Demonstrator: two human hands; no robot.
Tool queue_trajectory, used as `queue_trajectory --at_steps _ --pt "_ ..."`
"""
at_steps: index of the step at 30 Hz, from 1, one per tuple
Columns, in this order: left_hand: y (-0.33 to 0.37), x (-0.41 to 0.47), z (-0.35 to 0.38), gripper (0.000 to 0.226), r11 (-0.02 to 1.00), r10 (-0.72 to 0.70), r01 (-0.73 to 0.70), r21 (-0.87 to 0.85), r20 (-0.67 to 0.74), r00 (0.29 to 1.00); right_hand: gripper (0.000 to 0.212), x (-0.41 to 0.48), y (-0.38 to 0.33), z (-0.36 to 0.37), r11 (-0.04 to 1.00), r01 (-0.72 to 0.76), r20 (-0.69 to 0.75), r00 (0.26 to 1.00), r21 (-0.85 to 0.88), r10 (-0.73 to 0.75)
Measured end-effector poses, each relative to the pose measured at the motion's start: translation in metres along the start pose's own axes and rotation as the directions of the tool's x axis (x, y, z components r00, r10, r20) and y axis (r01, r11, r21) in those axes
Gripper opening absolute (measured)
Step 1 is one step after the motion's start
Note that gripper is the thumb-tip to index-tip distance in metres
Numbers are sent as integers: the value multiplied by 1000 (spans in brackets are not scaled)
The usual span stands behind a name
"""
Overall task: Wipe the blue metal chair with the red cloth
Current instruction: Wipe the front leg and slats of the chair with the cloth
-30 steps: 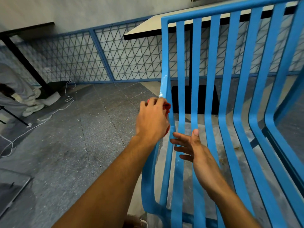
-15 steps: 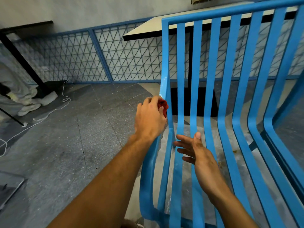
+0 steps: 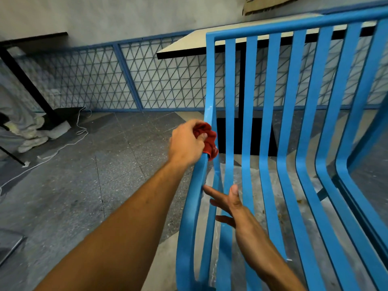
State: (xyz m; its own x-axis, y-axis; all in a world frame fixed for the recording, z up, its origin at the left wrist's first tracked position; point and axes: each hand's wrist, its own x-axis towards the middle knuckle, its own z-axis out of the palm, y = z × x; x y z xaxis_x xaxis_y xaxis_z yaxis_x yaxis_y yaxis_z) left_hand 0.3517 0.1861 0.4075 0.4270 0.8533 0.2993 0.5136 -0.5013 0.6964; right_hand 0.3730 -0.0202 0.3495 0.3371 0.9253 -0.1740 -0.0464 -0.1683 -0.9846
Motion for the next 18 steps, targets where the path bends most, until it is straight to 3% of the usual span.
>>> queue_trajectory --at_steps 4,7,9,13,15,18 --pt "9 -14 4 29 913 243 -260 313 92 966 84 4 0 -1 1000 -24 13 1000 -12 24" --pt "11 -12 -3 30 851 366 -437 290 270 891 86 5 0 -2 1000 -25 7 1000 -10 25" --pt "13 -8 -5 31 902 355 -399 166 243 903 83 4 -1 -2 1000 -22 7 1000 -3 22" --pt "10 10 -7 33 992 126 -124 37 -54 991 80 4 1 -1 1000 -28 4 1000 -13 29" --pt "9 11 -2 33 986 103 -104 131 13 995 80 6 2 -1 1000 -20 -16 1000 -3 20" --pt "11 0 9 36 915 225 -261 307 148 963 83 12 3 -7 998 7 -96 995 65 0"
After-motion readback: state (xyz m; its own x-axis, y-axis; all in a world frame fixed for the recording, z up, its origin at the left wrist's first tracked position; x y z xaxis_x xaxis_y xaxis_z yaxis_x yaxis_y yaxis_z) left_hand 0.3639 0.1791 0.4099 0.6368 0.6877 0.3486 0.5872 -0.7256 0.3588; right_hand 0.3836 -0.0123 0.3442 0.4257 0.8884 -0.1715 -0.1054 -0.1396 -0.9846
